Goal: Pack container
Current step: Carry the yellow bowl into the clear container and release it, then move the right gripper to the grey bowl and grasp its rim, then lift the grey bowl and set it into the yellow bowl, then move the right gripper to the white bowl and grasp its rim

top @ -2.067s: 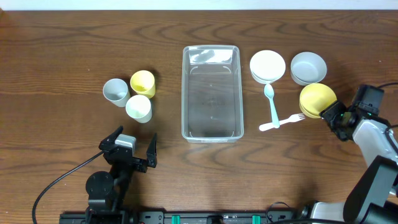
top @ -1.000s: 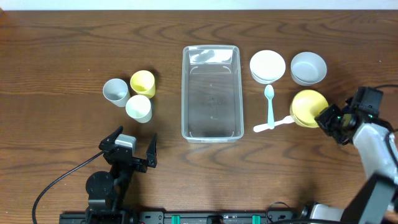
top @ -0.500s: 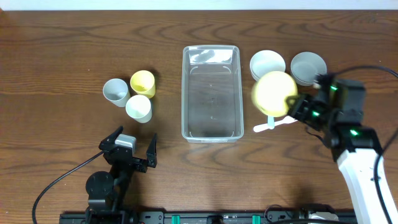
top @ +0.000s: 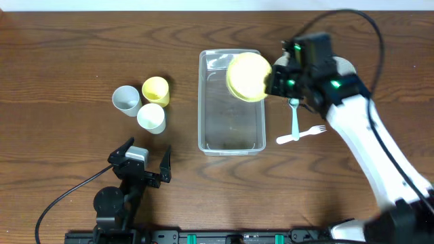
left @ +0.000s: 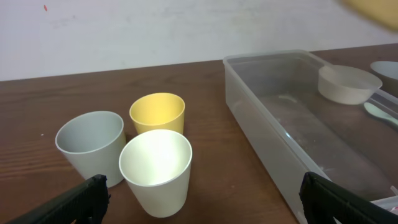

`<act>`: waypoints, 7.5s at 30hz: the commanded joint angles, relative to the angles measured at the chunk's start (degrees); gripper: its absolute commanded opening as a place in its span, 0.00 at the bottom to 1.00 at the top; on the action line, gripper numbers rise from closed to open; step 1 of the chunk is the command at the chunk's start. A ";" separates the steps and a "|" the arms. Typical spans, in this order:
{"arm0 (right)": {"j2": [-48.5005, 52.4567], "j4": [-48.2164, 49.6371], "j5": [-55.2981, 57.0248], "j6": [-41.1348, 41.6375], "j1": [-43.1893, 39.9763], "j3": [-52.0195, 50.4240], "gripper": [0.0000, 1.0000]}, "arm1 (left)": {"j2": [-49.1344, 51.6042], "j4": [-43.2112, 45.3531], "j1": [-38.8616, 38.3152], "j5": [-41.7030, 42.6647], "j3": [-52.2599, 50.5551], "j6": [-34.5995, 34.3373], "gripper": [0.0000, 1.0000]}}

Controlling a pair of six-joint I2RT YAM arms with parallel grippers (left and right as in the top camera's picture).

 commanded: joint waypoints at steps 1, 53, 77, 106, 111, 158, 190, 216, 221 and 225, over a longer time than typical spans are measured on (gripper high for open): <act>5.92 -1.62 4.81 -2.64 2.01 5.57 0.01 | -0.35 -1.38 0.28 0.61 -1.05 0.79 0.98; 25.29 -21.29 13.92 -7.41 7.34 41.72 0.51 | -0.35 -1.38 0.28 0.61 -1.05 0.79 0.98; 22.40 -15.50 16.13 1.97 -29.16 16.20 0.61 | -0.35 -1.40 0.28 0.61 -1.05 0.79 0.98; 24.61 4.24 16.61 1.99 -29.44 -0.48 0.39 | -0.35 -1.38 0.28 0.61 -1.05 0.79 0.98; 25.94 4.24 16.61 1.99 -29.44 -0.50 0.31 | -0.35 -1.38 0.28 0.61 -1.05 0.79 0.98; 14.36 25.09 18.67 6.49 13.35 1.79 0.01 | -0.35 -1.38 0.28 0.61 -1.05 0.79 0.98; 22.53 22.86 23.30 8.61 11.61 1.77 0.27 | -0.35 -1.40 0.28 0.61 -1.05 0.79 0.98; 9.09 5.11 20.52 -0.35 -10.56 3.06 0.49 | -0.35 -1.38 0.28 0.61 -1.05 0.79 0.98; 14.97 5.33 20.35 -0.42 -11.91 3.06 0.47 | -0.35 -1.38 0.28 0.61 -1.05 0.79 0.98; 18.91 6.14 20.50 -0.39 -11.91 3.06 0.47 | -0.35 -1.38 0.28 0.61 -1.05 0.79 0.98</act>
